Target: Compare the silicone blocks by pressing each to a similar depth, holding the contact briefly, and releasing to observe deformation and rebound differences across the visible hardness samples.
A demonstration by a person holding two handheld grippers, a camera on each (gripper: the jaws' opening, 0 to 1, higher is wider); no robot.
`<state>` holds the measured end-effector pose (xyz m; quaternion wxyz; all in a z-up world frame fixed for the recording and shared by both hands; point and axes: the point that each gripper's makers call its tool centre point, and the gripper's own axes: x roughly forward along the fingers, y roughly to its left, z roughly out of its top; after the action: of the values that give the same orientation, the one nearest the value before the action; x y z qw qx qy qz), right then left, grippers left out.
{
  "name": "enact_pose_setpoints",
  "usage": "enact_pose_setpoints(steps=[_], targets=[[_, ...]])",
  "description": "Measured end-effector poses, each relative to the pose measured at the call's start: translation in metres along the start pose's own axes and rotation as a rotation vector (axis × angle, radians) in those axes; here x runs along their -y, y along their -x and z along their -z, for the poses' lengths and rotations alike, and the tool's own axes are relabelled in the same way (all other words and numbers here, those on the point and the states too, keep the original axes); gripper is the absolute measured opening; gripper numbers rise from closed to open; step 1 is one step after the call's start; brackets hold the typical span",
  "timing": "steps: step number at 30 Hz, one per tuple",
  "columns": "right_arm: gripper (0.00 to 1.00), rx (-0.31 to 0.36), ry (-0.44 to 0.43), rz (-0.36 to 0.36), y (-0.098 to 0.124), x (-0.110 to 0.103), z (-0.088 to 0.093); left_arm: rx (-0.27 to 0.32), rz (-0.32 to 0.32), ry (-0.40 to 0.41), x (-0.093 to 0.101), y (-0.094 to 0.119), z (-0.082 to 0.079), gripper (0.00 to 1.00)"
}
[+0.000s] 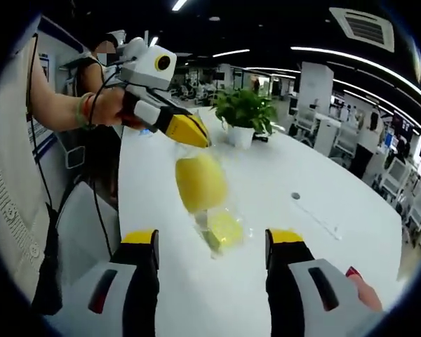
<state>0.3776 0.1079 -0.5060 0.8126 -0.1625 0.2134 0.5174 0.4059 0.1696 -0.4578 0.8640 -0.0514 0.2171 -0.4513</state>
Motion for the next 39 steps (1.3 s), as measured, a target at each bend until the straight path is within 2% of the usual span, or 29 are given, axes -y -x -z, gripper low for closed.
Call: enact_pose_setpoints(steps=[5,16,39], targets=[[0.59,-0.001,0.01,-0.052,-0.011,0.0,-0.01,0.003,0.009,-0.002,0.002,-0.001,-0.002,0.0],[0.59,-0.023,0.078,-0.112,-0.032,0.002,-0.024,0.005,0.025,-0.018,0.008,-0.001,-0.007,0.0],[0.51,-0.096,0.126,-0.305,-0.081,-0.026,-0.029,0.007,0.057,-0.024,0.019,0.005,-0.012,0.0]])
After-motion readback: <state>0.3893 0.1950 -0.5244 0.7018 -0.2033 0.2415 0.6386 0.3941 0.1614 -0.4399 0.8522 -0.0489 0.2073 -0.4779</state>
